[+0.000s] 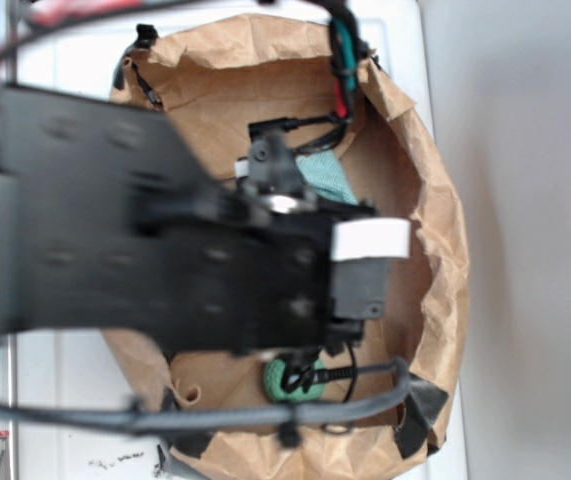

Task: Grab the blue cloth.

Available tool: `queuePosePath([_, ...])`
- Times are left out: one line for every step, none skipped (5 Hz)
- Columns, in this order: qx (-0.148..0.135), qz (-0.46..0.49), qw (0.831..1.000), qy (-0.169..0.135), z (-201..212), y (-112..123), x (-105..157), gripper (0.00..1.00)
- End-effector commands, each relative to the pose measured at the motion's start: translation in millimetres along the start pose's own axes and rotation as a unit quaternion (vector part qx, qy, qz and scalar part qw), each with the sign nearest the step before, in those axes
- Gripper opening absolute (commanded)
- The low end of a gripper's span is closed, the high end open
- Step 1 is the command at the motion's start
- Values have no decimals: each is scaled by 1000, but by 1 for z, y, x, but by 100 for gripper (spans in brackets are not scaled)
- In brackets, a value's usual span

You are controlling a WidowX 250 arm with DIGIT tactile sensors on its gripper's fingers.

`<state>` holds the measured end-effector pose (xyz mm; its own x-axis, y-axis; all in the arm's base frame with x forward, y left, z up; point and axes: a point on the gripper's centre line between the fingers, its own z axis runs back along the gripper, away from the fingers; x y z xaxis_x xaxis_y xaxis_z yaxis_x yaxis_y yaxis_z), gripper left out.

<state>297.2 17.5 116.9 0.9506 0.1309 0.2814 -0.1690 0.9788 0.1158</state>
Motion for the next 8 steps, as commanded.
queuePosePath([2,14,1000,-18,10,11,11,100])
queuePosePath([2,14,1000,-18,10,11,11,100])
queuePosePath([2,14,1000,-18,10,11,11,100])
queuePosePath([-8,16,1000,-22,-17,13,14,100])
queuePosePath([-4,26,999,-19,-41,21,22,100])
queuePosePath([-2,30,999,-21,-57,27,26,100])
queuePosePath([0,34,999,-25,-66,27,28,100])
queuePosePath([-1,32,999,-34,-75,17,30,100])
